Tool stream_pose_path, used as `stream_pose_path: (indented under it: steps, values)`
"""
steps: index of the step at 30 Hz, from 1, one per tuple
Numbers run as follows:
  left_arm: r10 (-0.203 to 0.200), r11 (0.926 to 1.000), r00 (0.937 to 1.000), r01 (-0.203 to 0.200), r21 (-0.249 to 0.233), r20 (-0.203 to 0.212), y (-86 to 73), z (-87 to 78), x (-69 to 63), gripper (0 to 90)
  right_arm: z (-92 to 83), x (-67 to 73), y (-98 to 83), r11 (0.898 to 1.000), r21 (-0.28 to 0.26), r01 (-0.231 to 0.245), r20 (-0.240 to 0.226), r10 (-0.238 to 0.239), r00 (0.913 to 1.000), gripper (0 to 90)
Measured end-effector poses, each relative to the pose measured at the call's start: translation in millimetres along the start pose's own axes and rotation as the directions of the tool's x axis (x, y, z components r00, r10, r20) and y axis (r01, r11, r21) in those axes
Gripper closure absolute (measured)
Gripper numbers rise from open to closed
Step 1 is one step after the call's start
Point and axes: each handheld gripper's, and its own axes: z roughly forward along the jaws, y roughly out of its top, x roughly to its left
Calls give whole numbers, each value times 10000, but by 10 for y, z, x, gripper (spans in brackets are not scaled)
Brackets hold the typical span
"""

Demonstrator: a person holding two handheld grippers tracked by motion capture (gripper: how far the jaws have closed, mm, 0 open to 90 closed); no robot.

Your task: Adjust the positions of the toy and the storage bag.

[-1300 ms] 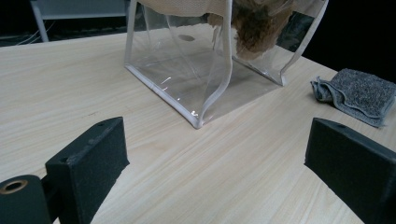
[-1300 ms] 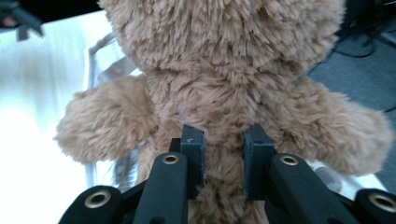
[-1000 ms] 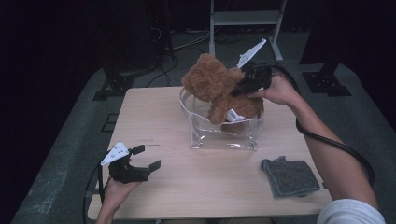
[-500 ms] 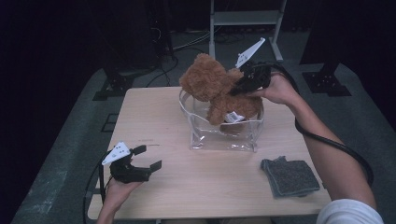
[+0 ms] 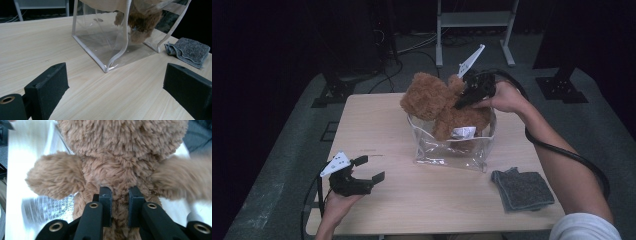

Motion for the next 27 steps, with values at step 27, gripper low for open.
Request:
stream_pose_path:
  steps: [27]
  values:
    - [-15,10000,10000,15,43,28,-3,-1,-14,45,136,-43,-266,9996,181,-216,190,212,9996,552]
